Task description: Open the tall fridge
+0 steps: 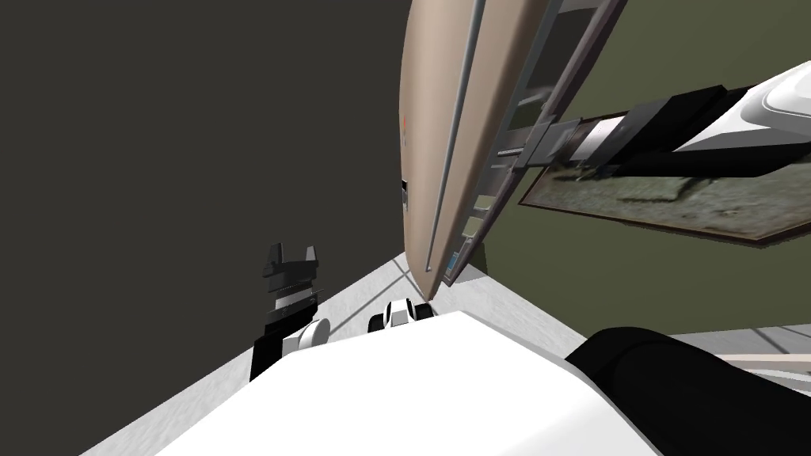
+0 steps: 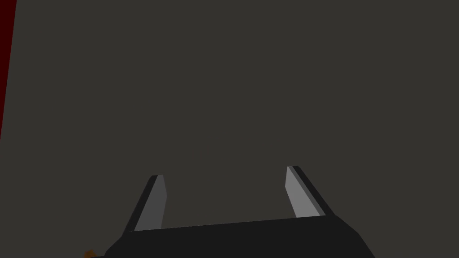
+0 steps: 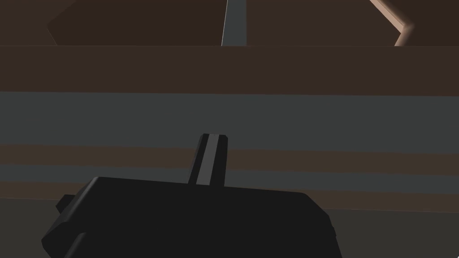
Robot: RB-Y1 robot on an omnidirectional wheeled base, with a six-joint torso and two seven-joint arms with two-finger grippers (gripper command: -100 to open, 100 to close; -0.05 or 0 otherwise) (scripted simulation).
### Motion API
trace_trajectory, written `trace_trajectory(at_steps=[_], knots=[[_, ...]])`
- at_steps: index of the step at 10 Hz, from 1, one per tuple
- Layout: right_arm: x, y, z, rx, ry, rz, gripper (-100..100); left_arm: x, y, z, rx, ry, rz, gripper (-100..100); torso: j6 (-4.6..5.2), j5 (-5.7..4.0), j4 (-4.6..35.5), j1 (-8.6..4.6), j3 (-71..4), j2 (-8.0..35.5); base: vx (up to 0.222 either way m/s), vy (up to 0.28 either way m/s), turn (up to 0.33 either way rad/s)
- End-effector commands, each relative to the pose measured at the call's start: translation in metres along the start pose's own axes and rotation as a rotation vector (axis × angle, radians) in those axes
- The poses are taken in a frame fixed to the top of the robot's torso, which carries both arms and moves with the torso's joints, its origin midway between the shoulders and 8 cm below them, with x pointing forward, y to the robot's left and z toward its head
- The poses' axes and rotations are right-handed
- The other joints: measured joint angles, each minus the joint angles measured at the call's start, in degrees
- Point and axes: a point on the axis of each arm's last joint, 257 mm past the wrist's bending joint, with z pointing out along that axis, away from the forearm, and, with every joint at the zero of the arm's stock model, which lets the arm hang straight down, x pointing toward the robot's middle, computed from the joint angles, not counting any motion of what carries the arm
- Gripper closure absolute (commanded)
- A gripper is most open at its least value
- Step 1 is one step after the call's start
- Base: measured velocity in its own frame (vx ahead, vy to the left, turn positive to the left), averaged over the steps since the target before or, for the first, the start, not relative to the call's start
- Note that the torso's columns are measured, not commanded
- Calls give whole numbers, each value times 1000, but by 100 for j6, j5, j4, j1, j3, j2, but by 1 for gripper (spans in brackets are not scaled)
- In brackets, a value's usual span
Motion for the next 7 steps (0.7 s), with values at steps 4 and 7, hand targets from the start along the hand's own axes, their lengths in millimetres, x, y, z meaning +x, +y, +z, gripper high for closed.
trace_trajectory(at_steps=[4,7], knots=[[44,-4,0,9,104,-2,100,0,0,0,0,0,0,0,11,-11,4,-24,7,2,-33,284,-41],[55,-4,-1,8,129,-2,100,0,0,0,0,0,0,0,12,-20,7,-43,21,25,-31,196,-22]])
